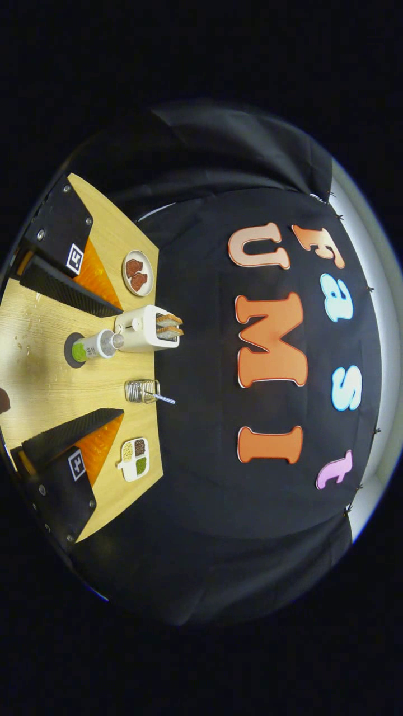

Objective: Take the bottle from table, then pour the juice into the cup, finally place the bottle on the coaster

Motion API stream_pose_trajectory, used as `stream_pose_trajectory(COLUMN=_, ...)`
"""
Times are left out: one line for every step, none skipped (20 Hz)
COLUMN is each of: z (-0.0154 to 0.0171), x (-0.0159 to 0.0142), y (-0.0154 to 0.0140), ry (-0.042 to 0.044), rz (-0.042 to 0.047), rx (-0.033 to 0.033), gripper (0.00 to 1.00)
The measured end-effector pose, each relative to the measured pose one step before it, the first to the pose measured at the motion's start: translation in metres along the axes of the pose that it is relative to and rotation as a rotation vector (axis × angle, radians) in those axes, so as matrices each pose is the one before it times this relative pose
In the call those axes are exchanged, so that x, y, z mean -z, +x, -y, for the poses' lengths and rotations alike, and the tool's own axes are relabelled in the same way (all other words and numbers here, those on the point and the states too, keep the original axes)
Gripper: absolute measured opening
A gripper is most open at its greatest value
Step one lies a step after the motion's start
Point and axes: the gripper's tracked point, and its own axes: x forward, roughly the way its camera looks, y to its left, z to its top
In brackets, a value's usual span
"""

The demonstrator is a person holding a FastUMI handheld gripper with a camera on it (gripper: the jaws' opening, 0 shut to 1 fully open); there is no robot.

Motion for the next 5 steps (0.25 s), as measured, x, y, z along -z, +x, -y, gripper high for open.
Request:
stream_pose_trajectory(z=0.00493, x=-0.00281, y=-0.00749, ry=-0.00471, rz=0.01217, rx=0.0126, gripper=0.97)
stream_pose_trajectory(z=0.00385, x=-0.00273, y=-0.00548, ry=-0.00085, rz=0.00779, rx=0.00677, gripper=0.97)
stream_pose_trajectory(z=0.00033, x=-0.00367, y=-0.00675, ry=0.00479, rz=0.0103, rx=-0.00265, gripper=0.97)
stream_pose_trajectory(z=0.00228, x=-0.00624, y=-0.00579, ry=0.00604, rz=0.01538, rx=0.0013, gripper=0.97)
stream_pose_trajectory(z=0.00231, x=-0.00467, y=-0.0031, ry=-0.00276, rz=0.01738, rx=0.00423, gripper=0.97)
